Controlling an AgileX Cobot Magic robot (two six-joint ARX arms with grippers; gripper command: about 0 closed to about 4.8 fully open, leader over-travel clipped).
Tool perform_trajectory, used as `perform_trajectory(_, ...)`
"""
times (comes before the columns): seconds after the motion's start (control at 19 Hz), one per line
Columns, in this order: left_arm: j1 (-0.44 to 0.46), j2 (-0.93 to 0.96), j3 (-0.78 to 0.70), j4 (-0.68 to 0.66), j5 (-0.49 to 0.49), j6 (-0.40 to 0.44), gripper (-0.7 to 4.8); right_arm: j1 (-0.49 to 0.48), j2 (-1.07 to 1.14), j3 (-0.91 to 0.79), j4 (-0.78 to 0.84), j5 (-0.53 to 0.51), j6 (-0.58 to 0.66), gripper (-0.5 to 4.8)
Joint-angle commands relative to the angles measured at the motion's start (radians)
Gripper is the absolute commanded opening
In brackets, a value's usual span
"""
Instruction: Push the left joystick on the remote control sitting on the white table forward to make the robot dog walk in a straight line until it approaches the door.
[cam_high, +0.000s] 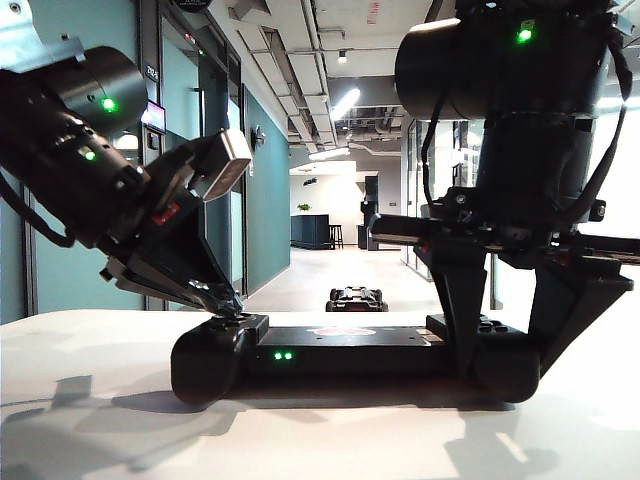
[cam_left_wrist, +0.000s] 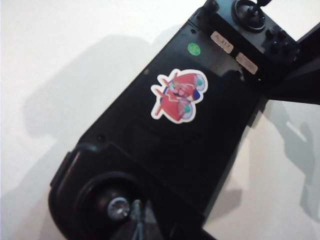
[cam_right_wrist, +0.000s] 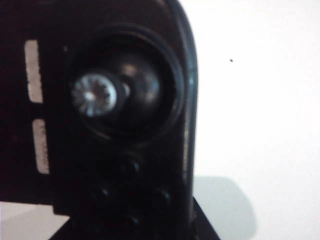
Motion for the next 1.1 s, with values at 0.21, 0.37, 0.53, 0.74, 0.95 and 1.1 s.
perform_trajectory(0.21, -0.001, 0.01, 0.003, 0.041, 0.0, -0.005, -0.06, -0.001, 0.0, 0.0, -0.005, -0.006, 0.0, 1.44)
perform_trajectory(0.37, -0.001, 0.012, 0.003, 0.052, -0.005, -0.016, -0.06, -0.001, 0.0, 0.0, -0.005, -0.006, 0.0, 1.44)
perform_trajectory(0.53, -0.001, 0.012, 0.003, 0.079, -0.027, -0.031, -0.06, -0.001, 0.0, -0.001, -0.005, -0.006, -0.001, 1.43)
perform_trajectory(0.74, -0.001, 0.012, 0.003, 0.094, -0.031, -0.04, -0.06, -0.001, 0.0, -0.001, -0.005, -0.006, -0.004, 1.44)
perform_trajectory(0.95, -0.001, 0.012, 0.003, 0.095, -0.031, -0.042, -0.06, -0.001, 0.0, -0.001, -0.005, -0.006, -0.004, 1.44)
perform_trajectory(1.1, -0.001, 0.012, 0.003, 0.095, -0.031, -0.042, -0.06, -0.001, 0.0, -0.001, -0.005, -0.006, -0.004, 1.44)
